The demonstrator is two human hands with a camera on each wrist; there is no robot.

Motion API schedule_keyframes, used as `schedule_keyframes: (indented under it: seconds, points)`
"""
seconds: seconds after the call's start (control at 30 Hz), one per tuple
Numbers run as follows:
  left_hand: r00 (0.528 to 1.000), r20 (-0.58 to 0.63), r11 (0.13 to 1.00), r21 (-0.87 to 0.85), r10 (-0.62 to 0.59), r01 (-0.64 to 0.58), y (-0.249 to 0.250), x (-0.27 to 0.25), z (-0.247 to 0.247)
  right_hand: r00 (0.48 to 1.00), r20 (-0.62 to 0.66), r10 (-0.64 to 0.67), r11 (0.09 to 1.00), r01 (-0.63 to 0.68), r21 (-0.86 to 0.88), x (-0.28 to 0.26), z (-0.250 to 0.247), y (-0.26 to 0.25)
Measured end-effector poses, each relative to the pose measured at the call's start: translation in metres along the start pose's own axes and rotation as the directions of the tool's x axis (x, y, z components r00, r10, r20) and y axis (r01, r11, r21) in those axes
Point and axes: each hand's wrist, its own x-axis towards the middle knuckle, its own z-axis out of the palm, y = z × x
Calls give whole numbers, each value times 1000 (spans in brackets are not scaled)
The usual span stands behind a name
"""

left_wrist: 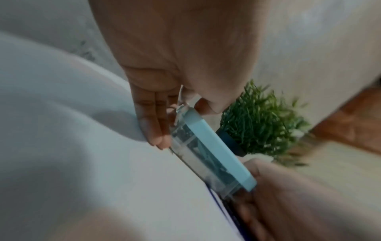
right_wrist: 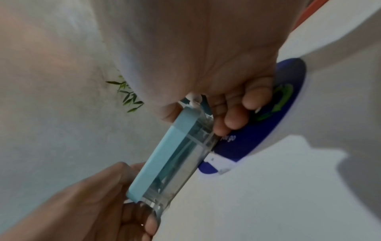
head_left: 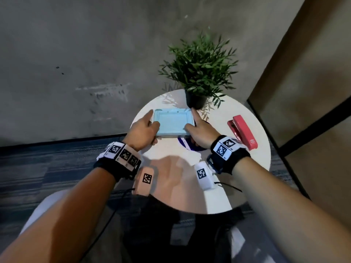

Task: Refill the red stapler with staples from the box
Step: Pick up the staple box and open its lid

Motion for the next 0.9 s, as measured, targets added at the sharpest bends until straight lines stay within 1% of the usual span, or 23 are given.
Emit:
schedule_keyframes:
  seconds: [0.03,0.1,0.13,0.17,0.2,0.27,0.33,0.37,0.4,0.47,0.5,0.6,0.63,0.67,0.7,0.73,0.77,0.83,0.9]
  points:
    - [999,-1,992,121,40,-40,3,-4,-1,1000,13,-6,1000,6,-19,-2,1,-1]
    - [998,-18,940,338,65,-55,8,-12,-4,999,40,-17,1000,18,-15,-7,5,-1]
    - [997,-22,916,397,74,-59,11,-15,-5,999,38,-23,1000,23,-1,-9,5,-2]
    - [997,-15,910,409,76,-63,11,-19,-7,999,38,-26,1000,26,15,-11,5,-3]
    - [997,-1,926,371,78,-72,11,-24,-8,999,30,-25,999,25,20,-12,6,-3]
    - [998,25,984,163,62,-66,7,-33,-10,1000,25,-9,1000,9,27,-19,11,-6]
    - [999,44,1000,-25,19,-18,3,-39,-12,1000,18,24,999,-25,32,-25,19,-5]
    - [999,43,999,-49,12,-9,2,-38,-11,999,9,38,999,-39,37,-28,23,-4]
    - [999,47,999,-30,17,-15,3,-37,-12,999,2,54,997,-54,55,-29,26,-1]
    - [997,59,998,51,45,-48,3,-37,-14,998,11,61,995,-61,74,-29,28,2]
    - [996,65,995,77,63,-68,2,-39,-13,998,21,62,996,-63,58,-32,26,1]
    - [994,65,987,129,88,-95,-5,-42,-12,997,-13,79,996,-80,-50,-59,22,-16]
    - [995,56,994,78,78,-82,-10,-41,-11,997,-26,75,993,-77,-89,-62,22,-16]
    - [997,43,998,-33,61,-60,-13,-40,-11,997,-42,67,992,-71,-104,-64,19,-13]
    - [999,24,986,-164,34,-30,-16,-37,-9,997,-46,64,993,-68,-95,-64,17,-11]
    - [1000,1,966,-259,-2,2,-19,-33,-7,997,-42,63,995,-66,-75,-62,15,-9]
    - [1000,-18,950,-312,-21,14,-20,-29,-5,998,-38,57,996,-59,-66,-61,12,-9]
    - [999,-22,954,-300,-23,15,-16,-24,-5,999,-11,35,997,-36,-68,-55,4,-11]
    - [1000,-16,980,-201,-13,9,-9,-23,-9,1000,1,6,998,-6,-56,-48,-1,-14]
